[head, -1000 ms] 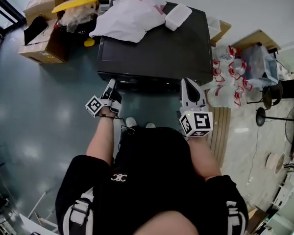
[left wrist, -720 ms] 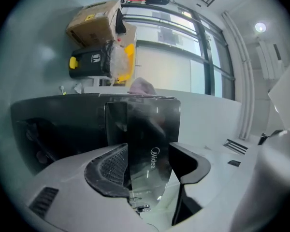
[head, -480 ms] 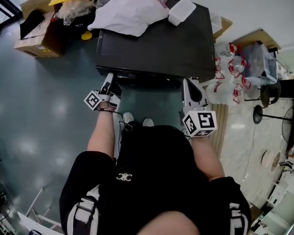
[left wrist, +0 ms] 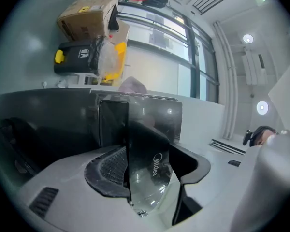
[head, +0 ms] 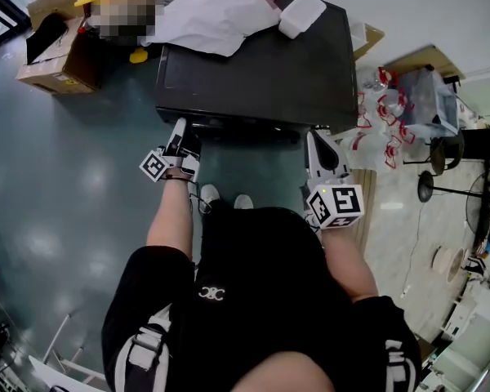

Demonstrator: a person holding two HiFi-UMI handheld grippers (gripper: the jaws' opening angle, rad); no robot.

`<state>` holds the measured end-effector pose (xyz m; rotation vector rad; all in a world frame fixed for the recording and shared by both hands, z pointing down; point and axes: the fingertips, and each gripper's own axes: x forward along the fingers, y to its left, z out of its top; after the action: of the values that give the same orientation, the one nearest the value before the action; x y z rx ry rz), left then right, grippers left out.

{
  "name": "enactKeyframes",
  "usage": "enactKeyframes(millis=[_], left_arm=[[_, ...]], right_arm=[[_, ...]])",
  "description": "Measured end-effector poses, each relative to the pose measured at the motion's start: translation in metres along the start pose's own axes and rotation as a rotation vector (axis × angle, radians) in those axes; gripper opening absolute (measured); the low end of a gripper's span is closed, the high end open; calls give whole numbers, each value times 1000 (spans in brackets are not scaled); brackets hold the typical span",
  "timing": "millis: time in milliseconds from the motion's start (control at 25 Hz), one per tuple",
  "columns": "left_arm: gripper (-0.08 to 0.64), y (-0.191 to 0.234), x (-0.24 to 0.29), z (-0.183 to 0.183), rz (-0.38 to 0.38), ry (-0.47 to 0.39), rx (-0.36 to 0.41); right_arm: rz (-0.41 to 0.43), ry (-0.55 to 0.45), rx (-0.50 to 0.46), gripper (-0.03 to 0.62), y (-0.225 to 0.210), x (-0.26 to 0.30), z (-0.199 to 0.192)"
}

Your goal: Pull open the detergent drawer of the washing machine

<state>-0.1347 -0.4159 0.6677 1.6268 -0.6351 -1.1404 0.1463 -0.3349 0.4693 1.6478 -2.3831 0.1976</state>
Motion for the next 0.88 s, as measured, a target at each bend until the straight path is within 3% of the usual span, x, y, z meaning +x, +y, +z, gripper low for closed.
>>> enactKeyframes(millis=[320, 480, 880], left_arm=[[241, 1, -6, 0, -4, -73, -64], [224, -1, -8, -2, 10, -62, -95], [219, -2, -17, 0, 42, -96, -93]], right_arm=[[37, 10, 23, 2, 11, 0, -5], [57, 16, 21, 2, 19, -2, -7], [88, 7, -33, 2, 24, -7, 2]])
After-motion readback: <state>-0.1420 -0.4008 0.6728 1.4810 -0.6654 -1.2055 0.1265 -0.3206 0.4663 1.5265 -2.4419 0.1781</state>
